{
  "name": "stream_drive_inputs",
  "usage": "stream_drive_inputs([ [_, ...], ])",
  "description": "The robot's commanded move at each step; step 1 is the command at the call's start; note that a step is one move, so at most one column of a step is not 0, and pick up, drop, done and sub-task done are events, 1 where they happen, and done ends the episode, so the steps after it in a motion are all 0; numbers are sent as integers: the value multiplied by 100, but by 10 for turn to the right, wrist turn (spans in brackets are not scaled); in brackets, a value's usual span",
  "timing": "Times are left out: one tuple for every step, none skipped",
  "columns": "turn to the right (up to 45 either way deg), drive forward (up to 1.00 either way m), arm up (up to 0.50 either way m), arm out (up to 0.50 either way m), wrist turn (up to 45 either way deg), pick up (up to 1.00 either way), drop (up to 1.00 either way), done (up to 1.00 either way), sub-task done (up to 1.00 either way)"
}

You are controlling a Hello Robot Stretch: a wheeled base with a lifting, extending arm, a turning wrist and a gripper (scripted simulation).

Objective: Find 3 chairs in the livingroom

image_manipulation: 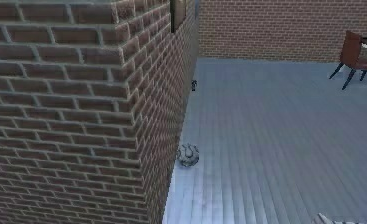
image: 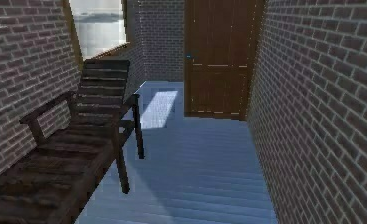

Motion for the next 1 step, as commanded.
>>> stream_drive_inputs([
  [0, 100, 0, 0, 0, 0, 0, 0, 0],
])
